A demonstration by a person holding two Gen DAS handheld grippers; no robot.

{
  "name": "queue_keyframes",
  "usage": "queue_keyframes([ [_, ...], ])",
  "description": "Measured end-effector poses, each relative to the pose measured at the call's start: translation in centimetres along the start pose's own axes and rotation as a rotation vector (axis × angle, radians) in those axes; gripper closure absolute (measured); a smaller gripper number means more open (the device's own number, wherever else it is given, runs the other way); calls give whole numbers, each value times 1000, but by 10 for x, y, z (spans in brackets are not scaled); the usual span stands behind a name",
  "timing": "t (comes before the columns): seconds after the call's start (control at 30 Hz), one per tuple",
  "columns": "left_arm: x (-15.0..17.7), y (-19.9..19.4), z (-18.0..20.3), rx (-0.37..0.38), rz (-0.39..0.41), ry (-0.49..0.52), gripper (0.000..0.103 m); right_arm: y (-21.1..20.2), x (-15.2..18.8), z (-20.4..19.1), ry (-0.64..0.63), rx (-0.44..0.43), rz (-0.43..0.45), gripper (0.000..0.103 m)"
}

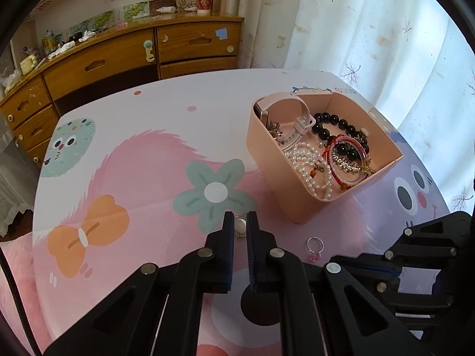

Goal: Organize jewelry
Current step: 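Grasp the pearl-topped ring with the left tool while the right tool grasps the pink-stone ring, then carry both rings over the pink box and open both tools to drop them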

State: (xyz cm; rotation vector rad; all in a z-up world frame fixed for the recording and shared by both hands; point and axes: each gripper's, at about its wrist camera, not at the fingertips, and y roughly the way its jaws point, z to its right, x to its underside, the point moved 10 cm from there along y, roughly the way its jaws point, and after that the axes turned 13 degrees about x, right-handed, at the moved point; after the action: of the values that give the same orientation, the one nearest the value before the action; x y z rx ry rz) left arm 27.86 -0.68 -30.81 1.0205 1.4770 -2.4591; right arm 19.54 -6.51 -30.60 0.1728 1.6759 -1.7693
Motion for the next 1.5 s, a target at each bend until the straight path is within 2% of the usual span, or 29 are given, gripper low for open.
queue_keyframes([
  [0.1,2,-4,2,-7,1,-14,97,1,-2,6,46,3,-6,99],
  [0.13,3,-4,1,-15,-3,-19,96,4,-2,8,53,8,-17,93],
  [0.17,4,-3,1,-24,-10,-22,91,6,-2,9,53,20,-24,87],
  [0.2,6,-2,1,-29,-15,-22,86,9,-2,10,48,38,-32,74],
  [0.23,7,0,0,-38,-19,-23,75,11,-2,10,44,51,-33,63],
  [0.27,7,0,1,-43,-18,-19,71,12,-2,10,44,54,-30,61],
  [0.43,8,9,-1,-46,-15,-10,62,15,-5,9,58,46,5,61],
  [0.63,6,21,-4,-79,-21,34,62,19,-9,7,10,79,33,64],
  [0.67,5,22,-3,-86,-19,51,62,19,-10,6,8,73,38,66],
  [0.7,5,23,-3,-89,-21,63,63,19,-11,6,5,72,42,72],
  [0.73,4,23,-2,-80,-18,72,71,19,-12,6,0,69,45,80],
  [0.9,4,24,0,-70,-13,80,86,21,-12,6,-19,61,46,82],
  [1.2,7,22,5,-84,-13,71,87,25,-12,13,13,17,13,83],
  [1.27,10,20,7,-84,-16,63,87,22,-11,13,14,-1,14,93],
  [1.5,18,10,14,-107,-15,43,87,17,-2,14,14,-26,0,95],
])
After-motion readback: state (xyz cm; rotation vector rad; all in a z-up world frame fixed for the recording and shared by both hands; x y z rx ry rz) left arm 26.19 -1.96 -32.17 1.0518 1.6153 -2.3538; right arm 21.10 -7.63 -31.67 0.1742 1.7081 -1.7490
